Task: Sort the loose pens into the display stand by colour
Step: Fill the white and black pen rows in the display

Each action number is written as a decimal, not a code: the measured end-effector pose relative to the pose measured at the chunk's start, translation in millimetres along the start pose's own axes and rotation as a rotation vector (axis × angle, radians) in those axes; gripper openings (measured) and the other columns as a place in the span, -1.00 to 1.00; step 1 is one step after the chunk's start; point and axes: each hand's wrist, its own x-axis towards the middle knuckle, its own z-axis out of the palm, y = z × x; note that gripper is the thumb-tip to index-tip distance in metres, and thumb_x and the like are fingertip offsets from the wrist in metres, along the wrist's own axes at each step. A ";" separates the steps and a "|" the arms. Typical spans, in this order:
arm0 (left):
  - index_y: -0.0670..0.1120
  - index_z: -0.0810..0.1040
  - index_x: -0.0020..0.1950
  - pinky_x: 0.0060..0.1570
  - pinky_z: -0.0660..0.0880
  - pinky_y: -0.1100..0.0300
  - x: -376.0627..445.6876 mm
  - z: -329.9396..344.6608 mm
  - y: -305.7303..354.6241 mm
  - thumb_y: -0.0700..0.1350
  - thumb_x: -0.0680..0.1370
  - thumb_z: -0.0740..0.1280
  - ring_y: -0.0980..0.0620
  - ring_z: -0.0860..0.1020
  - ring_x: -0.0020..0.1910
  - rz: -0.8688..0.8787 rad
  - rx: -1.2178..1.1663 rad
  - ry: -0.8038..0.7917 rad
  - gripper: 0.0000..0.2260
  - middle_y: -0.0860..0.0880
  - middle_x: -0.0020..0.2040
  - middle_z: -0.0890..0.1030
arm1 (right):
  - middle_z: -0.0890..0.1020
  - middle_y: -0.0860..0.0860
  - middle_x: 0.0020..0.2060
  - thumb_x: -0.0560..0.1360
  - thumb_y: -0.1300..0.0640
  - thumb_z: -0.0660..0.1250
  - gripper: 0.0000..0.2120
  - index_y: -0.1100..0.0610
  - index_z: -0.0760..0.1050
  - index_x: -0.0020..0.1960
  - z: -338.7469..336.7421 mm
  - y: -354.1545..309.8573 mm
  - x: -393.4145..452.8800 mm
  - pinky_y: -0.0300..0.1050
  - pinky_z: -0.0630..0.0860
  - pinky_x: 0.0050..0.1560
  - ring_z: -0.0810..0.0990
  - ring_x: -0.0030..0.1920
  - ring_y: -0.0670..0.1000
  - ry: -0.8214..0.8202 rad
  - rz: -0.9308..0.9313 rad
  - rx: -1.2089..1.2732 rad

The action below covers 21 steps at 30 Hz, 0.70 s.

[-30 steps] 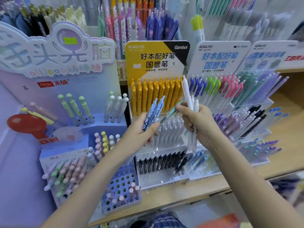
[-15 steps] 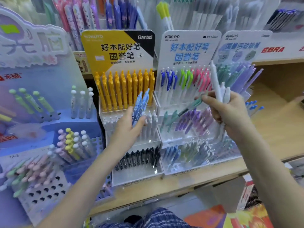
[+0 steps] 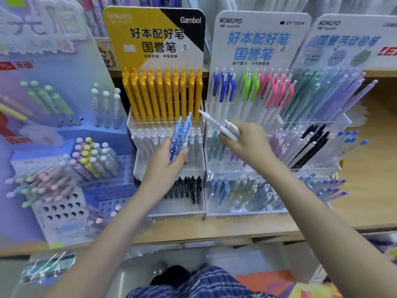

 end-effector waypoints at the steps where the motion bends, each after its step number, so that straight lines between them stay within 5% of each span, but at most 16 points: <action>1: 0.09 0.38 -0.06 -0.36 0.31 0.15 -1.4 1.9 -1.9 -0.12 0.59 0.21 0.15 0.35 -0.45 -0.012 -0.006 -0.003 -0.89 0.04 -0.33 0.48 | 0.33 -0.05 -0.50 0.51 0.12 0.32 -0.83 0.12 0.41 -0.22 -0.4 -3.7 4.3 -0.08 0.17 -0.41 0.36 -0.39 0.05 -0.019 -0.005 -0.081; 7: 0.07 0.38 -0.07 -0.34 0.31 0.11 -9.8 8.4 -7.1 -0.07 0.59 0.20 0.07 0.37 -0.41 -0.082 -0.043 -0.001 -0.94 0.01 -0.31 0.49 | 0.47 0.02 -0.14 0.50 0.08 0.33 -0.84 0.14 0.47 -0.19 -13.9 -7.3 20.7 -0.16 0.30 -0.29 0.45 -0.23 0.05 -0.109 -0.128 -0.272; 17: 0.05 0.40 -0.02 -0.44 0.33 0.27 -13.3 -3.6 3.0 -0.11 0.59 0.20 0.16 0.34 -0.47 -0.144 -0.156 -0.082 -0.95 0.00 -0.32 0.47 | 0.36 -0.05 -0.28 0.45 0.05 0.40 -0.80 0.13 0.44 -0.20 -17.2 -12.8 32.8 -0.17 0.19 -0.42 0.41 -0.28 0.01 -0.217 0.045 -0.285; 19: 0.02 0.41 -0.02 -0.50 0.29 0.34 -14.3 -7.7 3.8 -0.13 0.59 0.20 0.18 0.32 -0.50 -0.178 -0.209 -0.131 -0.95 -0.01 -0.33 0.46 | 0.42 -0.02 -0.32 0.46 0.07 0.39 -0.80 0.18 0.48 -0.20 -19.4 -16.5 23.9 -0.21 0.23 -0.41 0.41 -0.36 -0.05 -0.067 0.045 -0.148; 21: -0.02 0.41 0.00 -0.53 0.25 0.36 -15.7 -11.6 5.3 -0.15 0.59 0.20 0.18 0.30 -0.52 -0.203 -0.268 -0.195 -0.96 -0.02 -0.34 0.45 | 0.48 -0.07 -0.40 0.46 0.12 0.40 -0.85 0.21 0.57 -0.13 -21.8 -27.3 10.0 -0.37 0.28 -0.46 0.40 -0.50 -0.21 0.045 0.124 0.252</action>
